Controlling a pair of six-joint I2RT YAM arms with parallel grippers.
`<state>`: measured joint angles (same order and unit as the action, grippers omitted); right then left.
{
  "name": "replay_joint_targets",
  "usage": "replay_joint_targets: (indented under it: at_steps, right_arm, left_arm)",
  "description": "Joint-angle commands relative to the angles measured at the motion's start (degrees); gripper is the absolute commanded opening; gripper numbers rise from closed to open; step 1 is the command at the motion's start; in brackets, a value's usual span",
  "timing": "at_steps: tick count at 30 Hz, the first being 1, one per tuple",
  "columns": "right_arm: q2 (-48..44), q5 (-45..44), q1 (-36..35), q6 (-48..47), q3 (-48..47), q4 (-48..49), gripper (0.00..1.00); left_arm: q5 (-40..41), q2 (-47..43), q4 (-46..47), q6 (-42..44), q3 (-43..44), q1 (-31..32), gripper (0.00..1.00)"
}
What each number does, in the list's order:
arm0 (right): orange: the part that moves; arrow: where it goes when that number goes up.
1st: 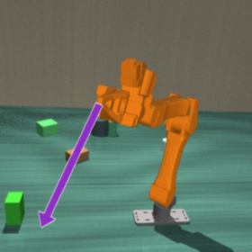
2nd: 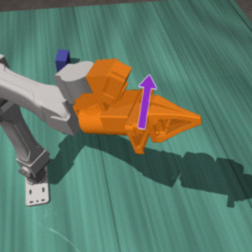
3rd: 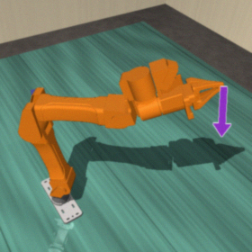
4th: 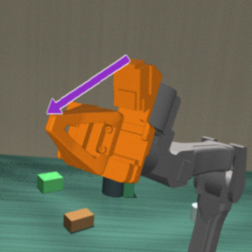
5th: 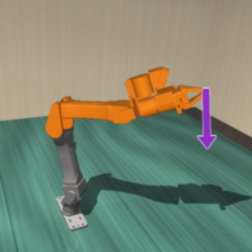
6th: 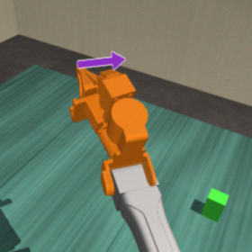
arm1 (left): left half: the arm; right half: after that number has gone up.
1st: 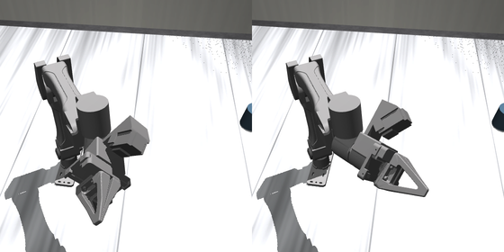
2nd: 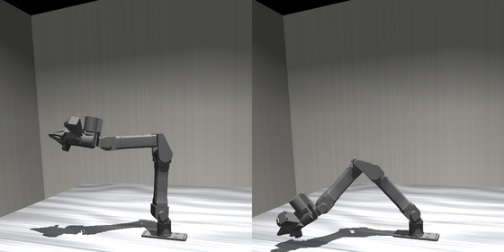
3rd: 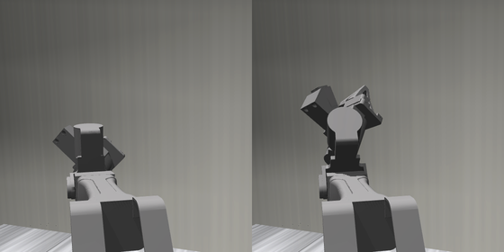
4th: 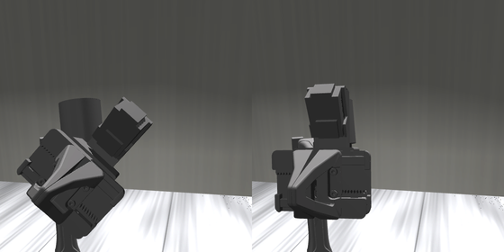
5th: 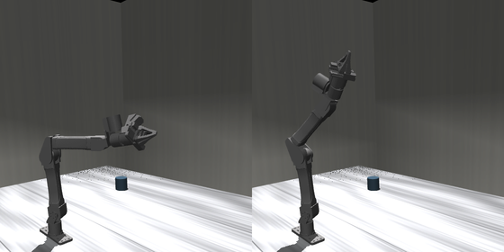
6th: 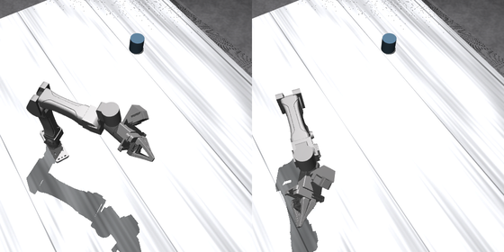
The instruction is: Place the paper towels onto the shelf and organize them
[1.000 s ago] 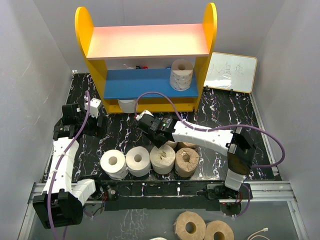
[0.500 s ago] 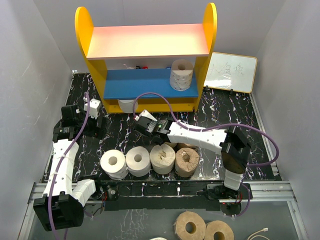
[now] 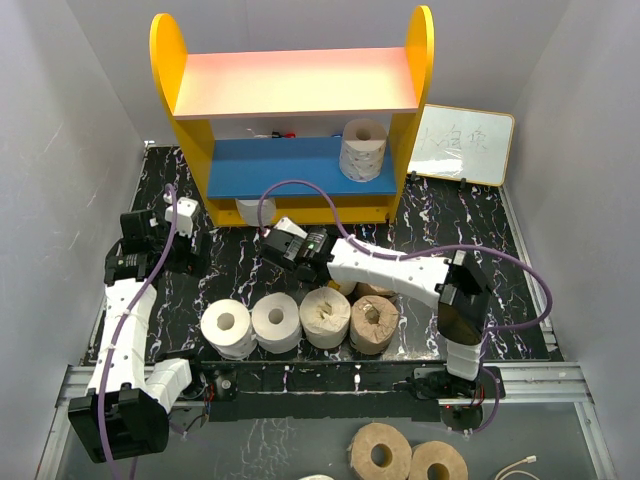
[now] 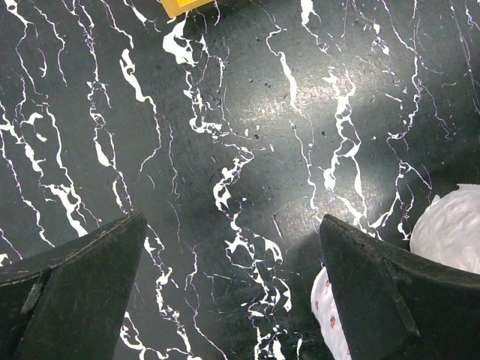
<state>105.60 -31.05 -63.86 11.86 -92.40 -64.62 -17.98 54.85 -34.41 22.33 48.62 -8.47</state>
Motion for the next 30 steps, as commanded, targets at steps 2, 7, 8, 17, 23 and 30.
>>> replay_joint_targets:
  at_steps: [2, 7, 8, 17, 23, 30]
  right_arm:
    - [-6.3, -10.8, -2.3, -4.7, -8.0, -5.2, 0.00]
    - [-9.5, -18.4, -2.8, -7.4, -8.6, -5.3, 0.00]
    - [-9.6, -19.7, -2.9, -7.8, -8.9, -5.3, 0.00]
    - [-7.8, -4.6, -3.1, -5.3, -9.1, -4.1, 0.37]
    - [-8.3, 3.4, -3.1, -0.5, -5.1, 1.6, 0.98]
    - [-6.2, 1.2, -3.1, 2.3, -2.8, 2.2, 0.91]
  left_arm:
    - [-0.5, -1.3, 0.1, -0.8, -0.5, -0.9, 0.99]
    - [-0.7, -1.6, -0.1, -1.0, -0.3, -1.7, 0.99]
    - [-0.7, -1.6, -0.2, -1.0, -0.4, -1.8, 0.99]
    - [-1.2, -2.0, -0.2, -0.9, -1.1, -2.2, 0.99]
    - [-1.6, -1.9, -0.1, -0.9, -1.2, -2.4, 0.99]
    - [-1.7, -2.0, 0.2, -0.7, -1.6, -2.5, 0.99]
